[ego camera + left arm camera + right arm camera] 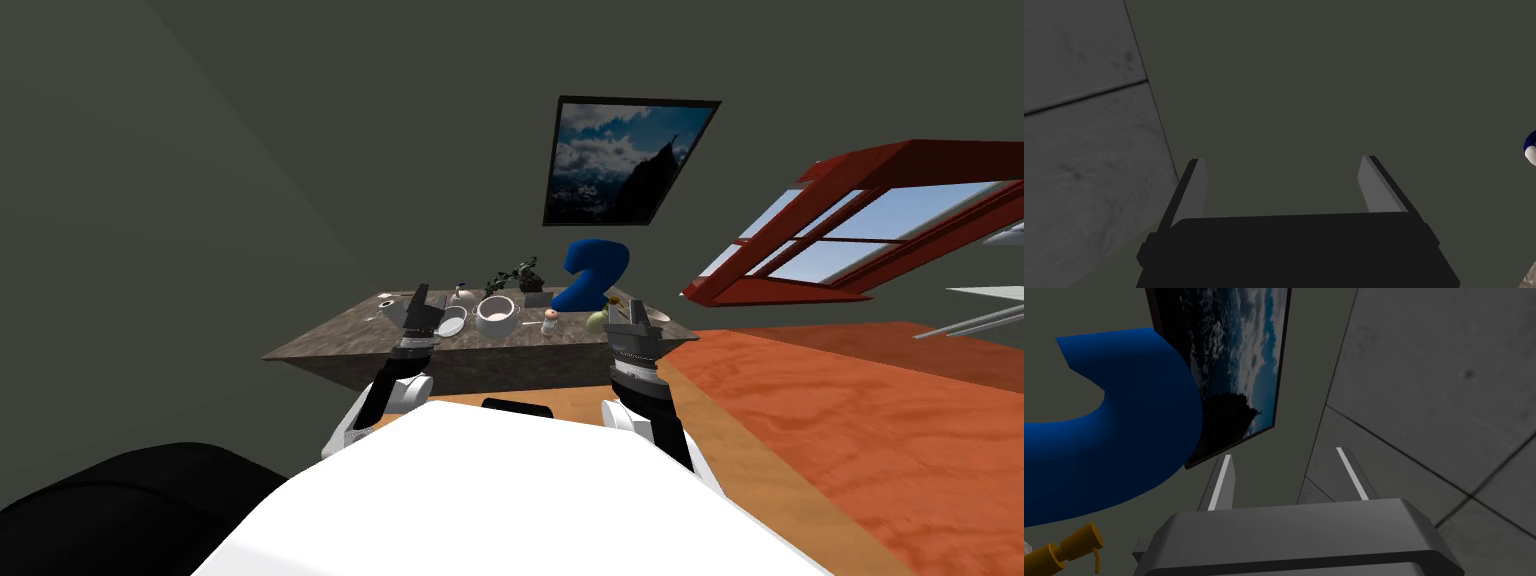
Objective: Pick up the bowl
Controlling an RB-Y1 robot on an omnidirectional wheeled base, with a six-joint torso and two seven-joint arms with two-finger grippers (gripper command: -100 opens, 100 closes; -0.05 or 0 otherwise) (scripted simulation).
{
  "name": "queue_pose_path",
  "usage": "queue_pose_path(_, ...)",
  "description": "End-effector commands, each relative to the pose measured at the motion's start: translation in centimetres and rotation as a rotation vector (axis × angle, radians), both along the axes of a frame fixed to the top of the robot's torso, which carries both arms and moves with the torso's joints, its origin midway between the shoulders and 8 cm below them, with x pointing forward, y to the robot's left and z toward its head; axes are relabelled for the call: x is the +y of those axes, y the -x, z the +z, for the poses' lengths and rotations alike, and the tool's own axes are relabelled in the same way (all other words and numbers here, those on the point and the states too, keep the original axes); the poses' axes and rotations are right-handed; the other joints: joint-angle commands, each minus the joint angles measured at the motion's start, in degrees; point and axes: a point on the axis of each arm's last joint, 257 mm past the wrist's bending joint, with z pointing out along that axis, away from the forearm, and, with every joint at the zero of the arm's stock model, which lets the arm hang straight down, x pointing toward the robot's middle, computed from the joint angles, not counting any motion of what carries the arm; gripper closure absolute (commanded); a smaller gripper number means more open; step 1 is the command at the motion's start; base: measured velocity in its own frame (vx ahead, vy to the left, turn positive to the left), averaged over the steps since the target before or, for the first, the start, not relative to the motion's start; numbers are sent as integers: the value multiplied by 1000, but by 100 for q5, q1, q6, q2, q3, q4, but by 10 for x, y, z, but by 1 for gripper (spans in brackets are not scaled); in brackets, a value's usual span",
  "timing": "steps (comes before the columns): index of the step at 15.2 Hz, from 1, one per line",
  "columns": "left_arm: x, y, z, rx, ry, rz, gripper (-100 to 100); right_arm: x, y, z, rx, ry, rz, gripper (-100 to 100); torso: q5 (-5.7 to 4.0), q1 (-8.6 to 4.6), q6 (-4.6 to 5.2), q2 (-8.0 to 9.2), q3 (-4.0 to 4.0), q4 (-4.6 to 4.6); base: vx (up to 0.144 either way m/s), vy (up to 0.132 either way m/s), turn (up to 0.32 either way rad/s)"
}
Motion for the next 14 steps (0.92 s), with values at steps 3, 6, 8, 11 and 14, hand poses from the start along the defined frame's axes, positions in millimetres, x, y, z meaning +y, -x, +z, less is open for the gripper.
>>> queue_pose_path(3,13,-7,-14,85,-2,12,-100,0,0,0,0,0,0,0,0,2,0,-3,-2,-1,-27,4,-53)
queue_pose_path(6,24,-12,-24,143,-3,22,-100,0,0,0,0,0,0,0,0,1,0,-3,-2,-1,-30,3,-70)
queue_pose_path(8,35,-14,-30,186,-3,31,-100,0,0,0,0,0,0,0,0,1,-1,-4,-2,-1,-28,0,-55)
queue_pose_path(11,37,-18,-40,226,2,38,-100,0,0,0,0,0,0,0,0,0,-1,-3,-2,0,-26,1,-41)
queue_pose_path(14,50,-21,-52,293,7,54,-100,0,0,0,0,0,0,0,0,0,0,-6,-3,-1,-23,-1,-82)
